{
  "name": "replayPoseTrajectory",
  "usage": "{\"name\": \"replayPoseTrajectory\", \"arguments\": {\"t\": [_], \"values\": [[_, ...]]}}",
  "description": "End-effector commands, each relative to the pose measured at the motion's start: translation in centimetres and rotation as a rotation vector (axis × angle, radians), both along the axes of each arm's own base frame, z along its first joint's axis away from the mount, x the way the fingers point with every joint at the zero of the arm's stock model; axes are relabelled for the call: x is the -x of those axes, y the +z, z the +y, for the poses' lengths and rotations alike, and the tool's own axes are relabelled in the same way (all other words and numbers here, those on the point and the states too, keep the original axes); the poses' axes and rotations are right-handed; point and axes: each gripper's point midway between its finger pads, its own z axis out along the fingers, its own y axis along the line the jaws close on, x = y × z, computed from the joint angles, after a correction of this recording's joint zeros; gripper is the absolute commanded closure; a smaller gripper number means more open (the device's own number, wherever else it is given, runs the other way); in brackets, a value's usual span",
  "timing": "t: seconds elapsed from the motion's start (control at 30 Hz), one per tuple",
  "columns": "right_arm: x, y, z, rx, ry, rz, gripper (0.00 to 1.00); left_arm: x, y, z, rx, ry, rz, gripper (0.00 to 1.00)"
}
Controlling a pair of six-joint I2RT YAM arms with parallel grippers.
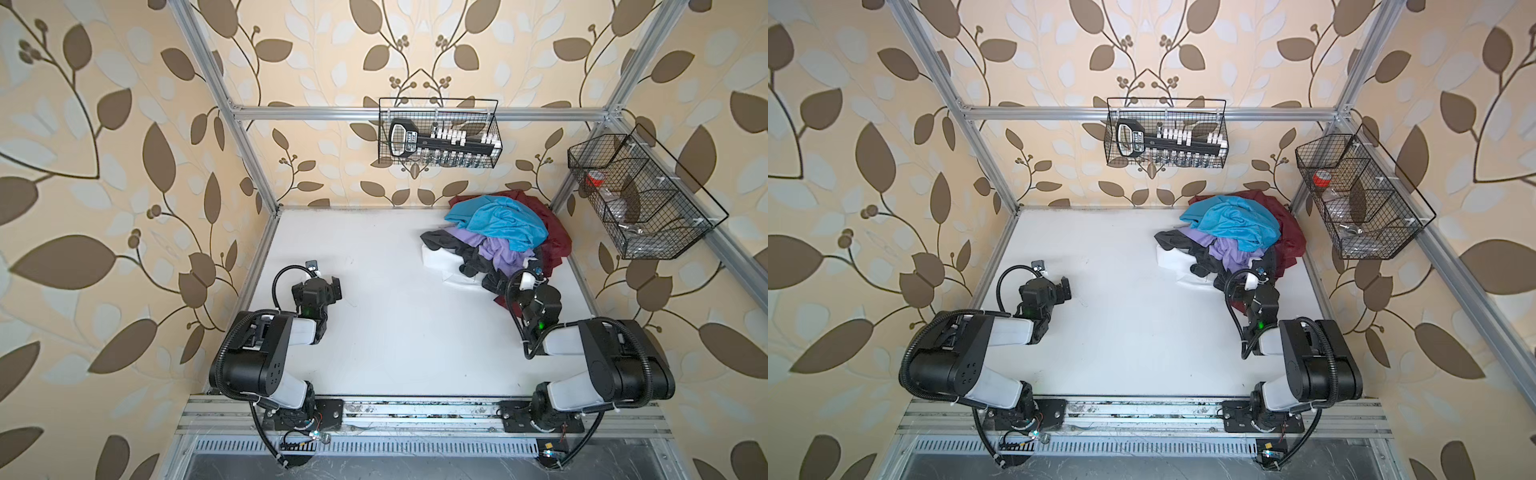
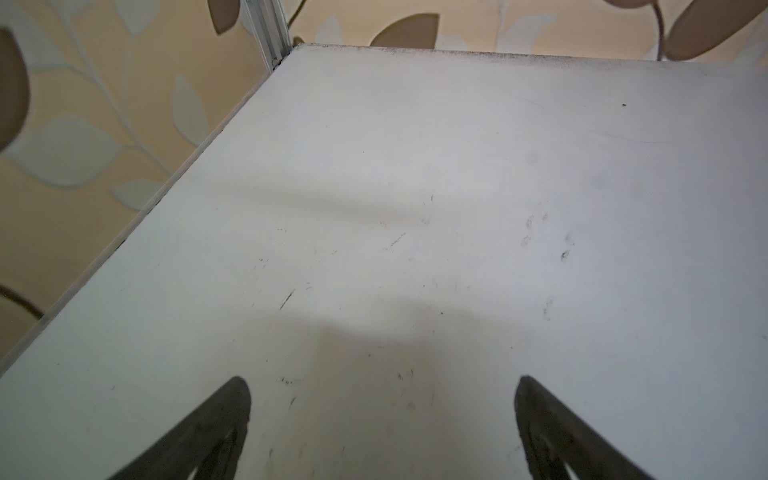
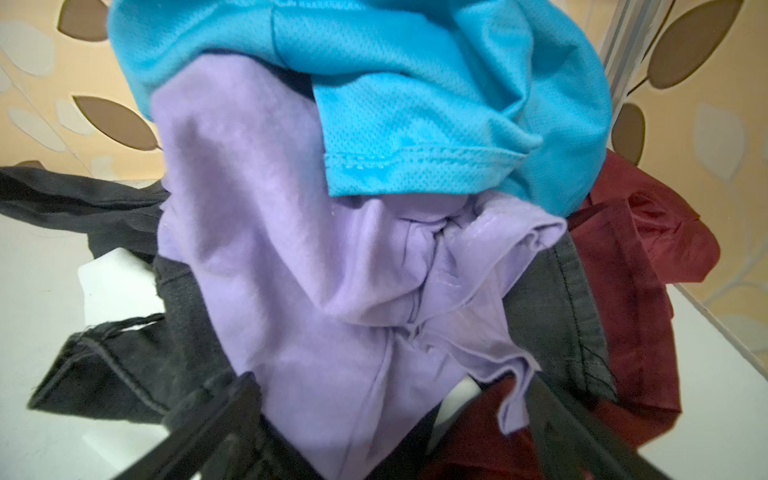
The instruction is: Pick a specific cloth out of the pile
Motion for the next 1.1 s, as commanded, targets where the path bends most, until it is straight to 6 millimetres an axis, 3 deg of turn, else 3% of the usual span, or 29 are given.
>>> {"name": "replayPoseTrajectory", "arguments": {"t": [0.0, 0.83, 0.93, 1.07], "values": [[0.1, -0.2, -0.3, -0.002, -0.014, 0.001, 0.0, -0.9, 1.5, 0.2, 0.013, 0.007, -0.047, 0.01], [0.1, -0.2, -0.3, 0.0, -0.017, -0.001, 0.0, -0.8, 1.6, 0.2, 0.012, 0.006, -0.052, 0.01], [-0.3, 0.8, -1.5, -0.01, -0.093, 0.015, 0.0, -1.1, 2.4, 0.1, 0.003, -0.004, -0.036, 0.01], [-0.4, 1.6, -2.3, -0.022, -0.148, 0.093, 0.0, -0.8, 5.3, -0.6, 0.019, -0.041, -0.021, 0.01]]}}
